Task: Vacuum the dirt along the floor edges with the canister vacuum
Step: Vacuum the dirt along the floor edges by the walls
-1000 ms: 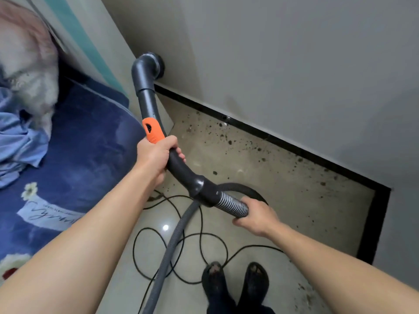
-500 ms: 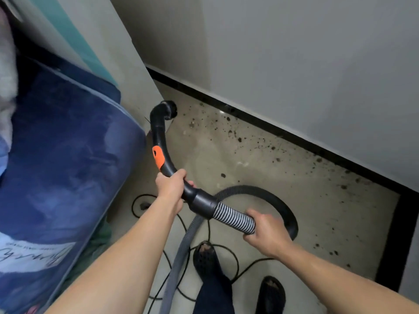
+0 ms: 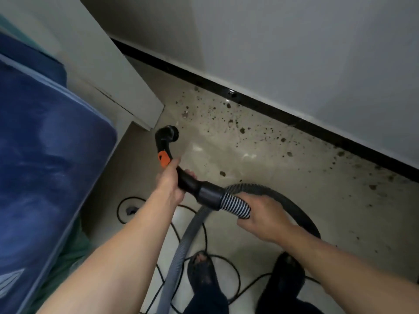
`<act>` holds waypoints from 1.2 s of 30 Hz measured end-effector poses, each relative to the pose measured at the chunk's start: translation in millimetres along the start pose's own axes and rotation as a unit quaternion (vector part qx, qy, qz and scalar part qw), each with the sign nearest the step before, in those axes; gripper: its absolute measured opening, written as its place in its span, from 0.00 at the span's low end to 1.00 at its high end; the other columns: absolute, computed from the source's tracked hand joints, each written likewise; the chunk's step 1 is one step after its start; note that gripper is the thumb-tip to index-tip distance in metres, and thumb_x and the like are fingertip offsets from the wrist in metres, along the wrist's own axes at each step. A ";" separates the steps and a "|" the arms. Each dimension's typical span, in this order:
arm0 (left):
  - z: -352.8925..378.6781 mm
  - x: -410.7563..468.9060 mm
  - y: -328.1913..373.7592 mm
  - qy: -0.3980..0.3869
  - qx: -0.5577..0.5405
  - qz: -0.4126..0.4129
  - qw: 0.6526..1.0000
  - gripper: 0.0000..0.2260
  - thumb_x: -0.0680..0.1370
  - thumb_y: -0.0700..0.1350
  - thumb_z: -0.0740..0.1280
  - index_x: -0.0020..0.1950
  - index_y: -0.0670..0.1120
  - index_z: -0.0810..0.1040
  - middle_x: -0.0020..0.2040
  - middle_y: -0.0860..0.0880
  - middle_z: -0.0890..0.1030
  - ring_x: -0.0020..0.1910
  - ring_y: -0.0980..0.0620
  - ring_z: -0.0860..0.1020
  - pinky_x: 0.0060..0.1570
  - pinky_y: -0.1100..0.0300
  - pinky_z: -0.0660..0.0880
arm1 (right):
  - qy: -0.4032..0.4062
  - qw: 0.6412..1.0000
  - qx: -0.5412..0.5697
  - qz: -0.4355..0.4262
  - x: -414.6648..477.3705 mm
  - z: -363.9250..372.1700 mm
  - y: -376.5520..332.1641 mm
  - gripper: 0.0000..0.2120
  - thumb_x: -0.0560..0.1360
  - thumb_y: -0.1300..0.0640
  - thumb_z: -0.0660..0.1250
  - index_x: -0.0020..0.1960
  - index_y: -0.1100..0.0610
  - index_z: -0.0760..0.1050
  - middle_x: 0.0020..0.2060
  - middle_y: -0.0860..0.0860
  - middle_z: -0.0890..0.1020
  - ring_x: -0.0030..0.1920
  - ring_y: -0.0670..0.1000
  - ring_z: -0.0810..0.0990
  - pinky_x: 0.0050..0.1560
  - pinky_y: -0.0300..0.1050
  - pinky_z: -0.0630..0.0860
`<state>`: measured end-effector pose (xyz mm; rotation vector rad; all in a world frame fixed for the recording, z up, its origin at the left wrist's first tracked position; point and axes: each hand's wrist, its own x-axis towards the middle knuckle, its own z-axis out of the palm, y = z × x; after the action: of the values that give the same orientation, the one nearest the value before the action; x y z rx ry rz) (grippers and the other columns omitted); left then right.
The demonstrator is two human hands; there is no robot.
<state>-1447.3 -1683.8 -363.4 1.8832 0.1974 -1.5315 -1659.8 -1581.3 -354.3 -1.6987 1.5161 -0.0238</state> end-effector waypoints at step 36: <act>13.8 245.9 -18.4 -0.093 0.112 0.139 0.980 0.16 0.77 0.47 0.68 0.62 0.45 0.70 0.57 0.38 0.76 0.52 0.39 0.78 0.42 0.44 0.78 | 0.116 0.952 -0.260 -0.116 188.1 123.2 58.4 0.30 0.72 0.55 0.67 0.70 0.44 0.59 0.53 0.51 0.76 0.47 0.55 0.79 0.41 0.46 0.69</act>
<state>-1396.1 -1751.4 -595.3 1.8297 -0.3235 -1.5730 -1592.6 -1663.6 -560.9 -2.3614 1.5720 0.0594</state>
